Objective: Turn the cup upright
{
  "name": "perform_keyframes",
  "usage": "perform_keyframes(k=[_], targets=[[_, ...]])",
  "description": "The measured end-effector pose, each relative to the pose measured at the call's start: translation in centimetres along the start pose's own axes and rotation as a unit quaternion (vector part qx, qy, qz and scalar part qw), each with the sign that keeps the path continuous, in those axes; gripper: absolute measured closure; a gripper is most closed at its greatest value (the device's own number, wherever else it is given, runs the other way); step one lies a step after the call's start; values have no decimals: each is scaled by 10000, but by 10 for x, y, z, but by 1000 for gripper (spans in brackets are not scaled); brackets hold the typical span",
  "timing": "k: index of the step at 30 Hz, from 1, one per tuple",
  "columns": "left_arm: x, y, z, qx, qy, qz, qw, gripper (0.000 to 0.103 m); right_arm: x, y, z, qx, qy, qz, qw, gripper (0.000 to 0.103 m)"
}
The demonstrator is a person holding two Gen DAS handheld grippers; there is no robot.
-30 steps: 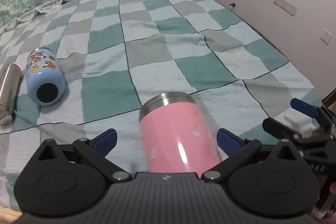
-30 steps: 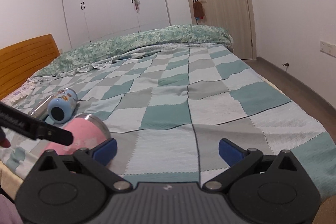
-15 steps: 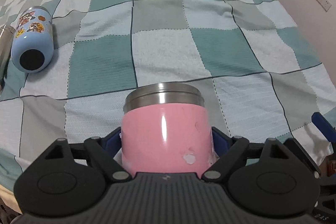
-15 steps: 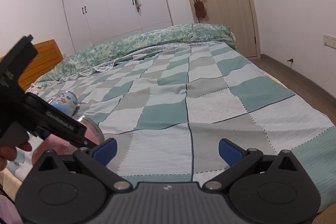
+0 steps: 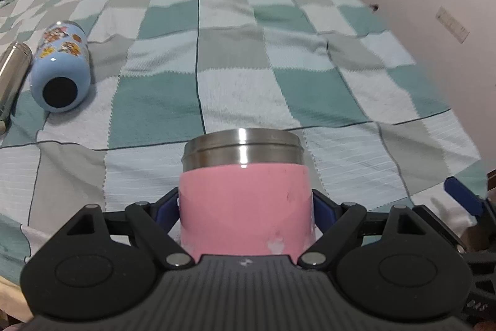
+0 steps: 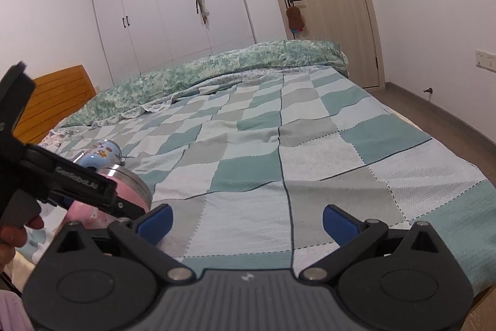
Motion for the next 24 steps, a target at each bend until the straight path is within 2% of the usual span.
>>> perform_keyframes(k=[5,10,16,20,24], targets=[[-27,11,-16,-39,-569,-337,9978,18,-8,11,0,66,-92,48,9999,0],[-51,20,-25,6,-974,-588,9935,18,-11,26,-1,48,-116,87,9999,0],[-84,20,-18,339,-1782,-602,9816,18,-12,48,1,-45,-328,44,9994,0],[-86,14,-6,626,-2319,-441,9697,18,-16,67,0,-205,-708,-273,9969,0],[-72,1,4,894,-2668,-481,9584,18,-19,79,-7,-543,-1070,-864,9890,0]])
Point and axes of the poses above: each gripper's, at about its wrist camera, not at the fingertips, and x roughly the way its jaws point, y to its left, z to its top, the point moved 4 cm from there along x, roughly the way its jaws point, and after that the axes turned 7 degrees about -x, right-handed, at the moved point
